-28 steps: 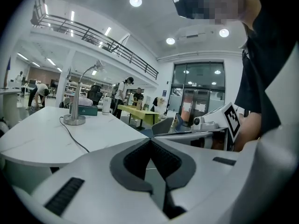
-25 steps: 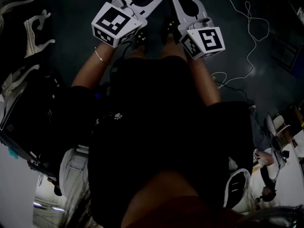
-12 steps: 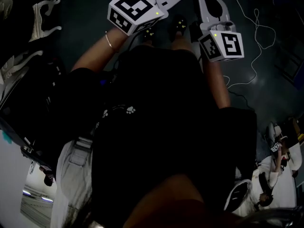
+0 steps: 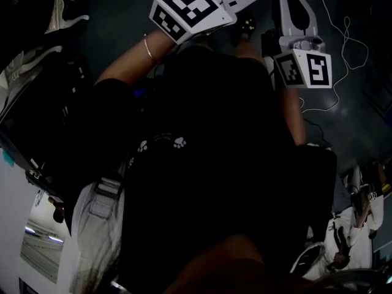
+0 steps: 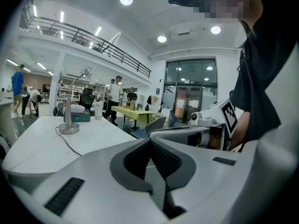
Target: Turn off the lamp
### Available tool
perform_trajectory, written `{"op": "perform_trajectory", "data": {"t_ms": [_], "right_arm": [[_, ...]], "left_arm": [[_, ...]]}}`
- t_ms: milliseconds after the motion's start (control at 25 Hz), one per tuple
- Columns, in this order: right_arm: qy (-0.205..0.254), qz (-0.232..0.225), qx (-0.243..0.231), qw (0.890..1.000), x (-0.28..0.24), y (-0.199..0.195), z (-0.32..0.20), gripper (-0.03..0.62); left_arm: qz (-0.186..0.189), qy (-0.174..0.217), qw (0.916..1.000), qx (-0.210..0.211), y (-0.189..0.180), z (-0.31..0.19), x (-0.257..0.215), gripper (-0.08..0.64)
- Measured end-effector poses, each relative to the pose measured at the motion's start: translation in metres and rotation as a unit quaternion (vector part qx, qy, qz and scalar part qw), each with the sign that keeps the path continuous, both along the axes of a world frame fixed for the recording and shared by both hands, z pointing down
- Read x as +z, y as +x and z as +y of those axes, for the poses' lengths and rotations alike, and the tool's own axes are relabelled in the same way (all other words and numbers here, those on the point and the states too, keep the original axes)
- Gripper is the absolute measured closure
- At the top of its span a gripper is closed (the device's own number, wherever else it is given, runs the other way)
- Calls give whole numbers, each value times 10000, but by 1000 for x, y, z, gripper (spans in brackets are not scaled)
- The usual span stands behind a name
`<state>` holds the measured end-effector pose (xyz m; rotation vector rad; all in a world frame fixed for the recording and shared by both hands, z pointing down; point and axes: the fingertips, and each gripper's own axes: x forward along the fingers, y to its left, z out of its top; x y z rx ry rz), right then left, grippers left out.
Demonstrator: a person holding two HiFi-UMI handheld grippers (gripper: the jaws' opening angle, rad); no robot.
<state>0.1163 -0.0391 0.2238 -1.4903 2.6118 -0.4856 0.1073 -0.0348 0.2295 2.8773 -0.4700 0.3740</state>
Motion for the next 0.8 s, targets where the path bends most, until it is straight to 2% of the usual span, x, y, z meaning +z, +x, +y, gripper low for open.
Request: {"op": "perform_trajectory", "data": {"t_ms": [120,800], "right_arm": [[35,11,-46,10000,-4,-7,2,592],[294,-5,-305,9991,-26,-29,5,592]], "left_arm": [[-61,125,9999,-24,-7,1,-6,554],[85,208,9995,-230,-28,3,-29,554]]}}
